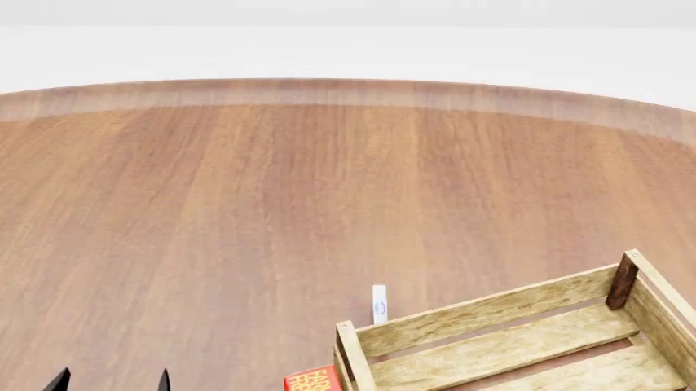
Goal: Pick up the tomato sauce, and put it in the wooden tray.
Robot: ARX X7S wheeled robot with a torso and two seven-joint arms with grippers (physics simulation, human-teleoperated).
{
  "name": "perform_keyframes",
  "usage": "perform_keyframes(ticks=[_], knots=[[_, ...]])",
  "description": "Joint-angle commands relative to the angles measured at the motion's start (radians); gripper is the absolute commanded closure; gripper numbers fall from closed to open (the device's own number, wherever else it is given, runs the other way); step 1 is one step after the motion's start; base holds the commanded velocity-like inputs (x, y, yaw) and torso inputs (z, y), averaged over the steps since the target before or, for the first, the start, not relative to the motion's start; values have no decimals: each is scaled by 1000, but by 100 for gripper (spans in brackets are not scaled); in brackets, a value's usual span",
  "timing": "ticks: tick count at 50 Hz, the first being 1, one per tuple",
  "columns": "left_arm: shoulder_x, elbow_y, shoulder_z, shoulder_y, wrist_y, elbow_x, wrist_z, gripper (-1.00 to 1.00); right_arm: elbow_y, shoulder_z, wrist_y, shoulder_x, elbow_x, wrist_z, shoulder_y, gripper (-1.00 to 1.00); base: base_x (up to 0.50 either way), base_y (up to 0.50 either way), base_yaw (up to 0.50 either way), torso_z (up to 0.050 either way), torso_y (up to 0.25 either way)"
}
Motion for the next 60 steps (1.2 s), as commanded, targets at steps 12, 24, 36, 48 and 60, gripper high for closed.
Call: perform_keyframes(ticks=[12,24,36,48,60], knots=[[-9,6,6,1,-1,-9,-6,-100,-439,32,24,66,-328,151,-190,100,0,0,0,0,0],[-9,0,12,-4,1,-9,-9,-100,-688,81,109,78,-436,160,-256,100,0,0,0,0,0],[-14,10,15,-2,-5,-12,-15,-100,-926,165,375,81,-297,80,-154,100,0,0,0,0,1],[-16,2,19,-5,1,-14,-16,-100,-1038,276,869,48,-106,-6,184,100,1,0,0,0,0],[-20,9,23,-3,-1,-17,-21,-100,-892,334,1088,23,-1,-49,458,100,0,0,0,0,0]])
